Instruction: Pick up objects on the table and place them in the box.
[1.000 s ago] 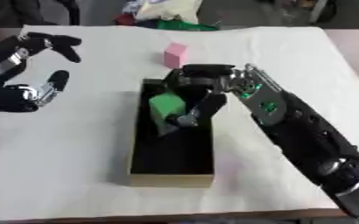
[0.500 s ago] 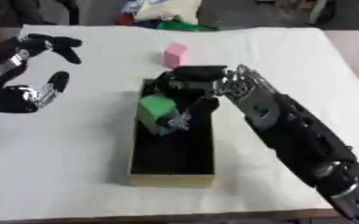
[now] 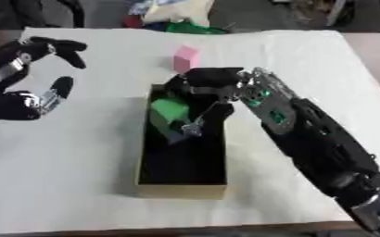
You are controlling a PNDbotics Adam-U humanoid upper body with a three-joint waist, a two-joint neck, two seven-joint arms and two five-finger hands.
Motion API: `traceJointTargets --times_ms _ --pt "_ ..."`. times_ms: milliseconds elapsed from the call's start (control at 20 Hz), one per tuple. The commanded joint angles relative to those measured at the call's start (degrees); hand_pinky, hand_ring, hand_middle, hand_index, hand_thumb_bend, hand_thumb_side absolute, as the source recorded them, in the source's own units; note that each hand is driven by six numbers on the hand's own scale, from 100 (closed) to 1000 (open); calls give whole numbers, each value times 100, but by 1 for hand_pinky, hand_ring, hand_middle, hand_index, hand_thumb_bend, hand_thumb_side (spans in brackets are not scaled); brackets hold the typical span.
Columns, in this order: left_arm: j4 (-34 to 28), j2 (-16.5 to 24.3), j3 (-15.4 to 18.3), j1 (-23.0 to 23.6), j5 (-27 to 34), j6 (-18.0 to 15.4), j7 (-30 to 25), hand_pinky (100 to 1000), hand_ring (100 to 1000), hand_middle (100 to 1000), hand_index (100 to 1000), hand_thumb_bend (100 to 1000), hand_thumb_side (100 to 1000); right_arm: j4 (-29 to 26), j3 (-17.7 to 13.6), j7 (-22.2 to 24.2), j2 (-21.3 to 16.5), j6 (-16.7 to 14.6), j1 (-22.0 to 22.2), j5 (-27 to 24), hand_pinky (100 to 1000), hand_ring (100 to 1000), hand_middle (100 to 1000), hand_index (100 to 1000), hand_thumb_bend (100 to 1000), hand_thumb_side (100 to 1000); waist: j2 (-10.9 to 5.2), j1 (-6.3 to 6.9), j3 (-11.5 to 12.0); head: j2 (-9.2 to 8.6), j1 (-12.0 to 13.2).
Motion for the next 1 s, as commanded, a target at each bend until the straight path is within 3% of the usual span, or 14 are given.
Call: traceJointTargets --times_ms 50,200,400,600,1000 --pt "-69 97 22 -69 36 -4 -13 854 710 650 931 100 705 93 -91 461 -33 -586 -93 245 828 829 812 956 225 595 -93 27 7 -70 -4" --pt "-68 95 23 -65 40 -3 -17 855 710 650 931 100 704 90 -140 404 -64 -622 -118 398 846 852 896 999 317 629 -102 18 0 -78 4" --pt "-66 104 29 -57 42 -6 -22 855 711 651 931 100 699 14 -224 305 -159 -612 -161 514 865 871 946 1000 368 666 -116 11 -15 -79 15" --pt "-65 119 36 -44 47 -6 -18 855 711 651 931 100 697 -117 -344 196 -382 -524 -270 442 869 870 950 1000 382 669 -135 0 -37 -76 44" --pt "-61 137 28 -30 54 -9 -34 856 712 652 932 100 694 -276 -792 -23 -867 -57 -586 237 871 867 943 1000 353 652 -167 -43 -36 -78 84"
